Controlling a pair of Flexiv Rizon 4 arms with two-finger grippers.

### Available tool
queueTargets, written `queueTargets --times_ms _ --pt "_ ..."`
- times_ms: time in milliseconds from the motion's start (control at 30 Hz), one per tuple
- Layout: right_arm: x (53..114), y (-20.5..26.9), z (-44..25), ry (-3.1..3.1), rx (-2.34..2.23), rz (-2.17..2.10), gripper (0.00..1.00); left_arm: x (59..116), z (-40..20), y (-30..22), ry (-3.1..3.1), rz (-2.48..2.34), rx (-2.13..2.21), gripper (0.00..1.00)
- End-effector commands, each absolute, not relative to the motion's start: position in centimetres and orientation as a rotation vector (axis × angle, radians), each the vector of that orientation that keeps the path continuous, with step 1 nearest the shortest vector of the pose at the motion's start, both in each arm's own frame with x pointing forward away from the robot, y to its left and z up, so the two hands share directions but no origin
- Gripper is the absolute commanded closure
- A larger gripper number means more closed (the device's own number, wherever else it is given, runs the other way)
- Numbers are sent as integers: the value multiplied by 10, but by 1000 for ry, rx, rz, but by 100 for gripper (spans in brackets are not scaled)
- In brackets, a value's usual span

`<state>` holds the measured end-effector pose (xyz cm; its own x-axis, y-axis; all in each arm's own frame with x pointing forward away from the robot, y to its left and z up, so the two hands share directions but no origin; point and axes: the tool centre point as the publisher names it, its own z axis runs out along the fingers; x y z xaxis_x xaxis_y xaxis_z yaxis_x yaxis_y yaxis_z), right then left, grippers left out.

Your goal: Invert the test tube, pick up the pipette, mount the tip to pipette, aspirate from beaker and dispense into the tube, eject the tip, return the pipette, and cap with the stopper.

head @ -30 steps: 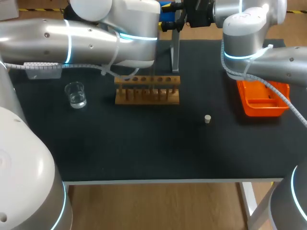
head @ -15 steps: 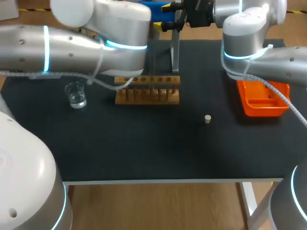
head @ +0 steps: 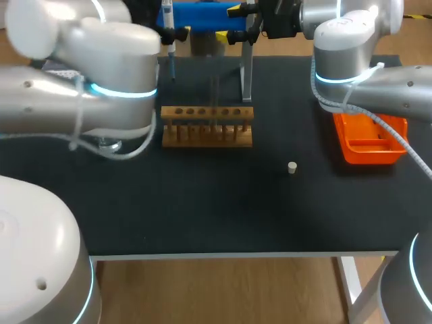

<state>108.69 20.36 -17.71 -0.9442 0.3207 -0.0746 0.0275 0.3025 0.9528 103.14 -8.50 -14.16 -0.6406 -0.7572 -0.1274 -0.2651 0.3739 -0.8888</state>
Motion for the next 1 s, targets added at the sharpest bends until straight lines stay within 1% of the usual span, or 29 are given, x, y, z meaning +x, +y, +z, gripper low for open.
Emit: queueTargets --times_ms 33,367,1000 --pt "1088 203 -177 2325 316 1689 0 1005 -148 -70 2294 -1492 -614 0" --pt "1088 203 -177 2325 316 1689 0 981 -182 -93 2457 -1497 -380 0" --pt "1088 203 -177 2325 316 1689 0 974 -222 -136 2560 -1519 -262 0"
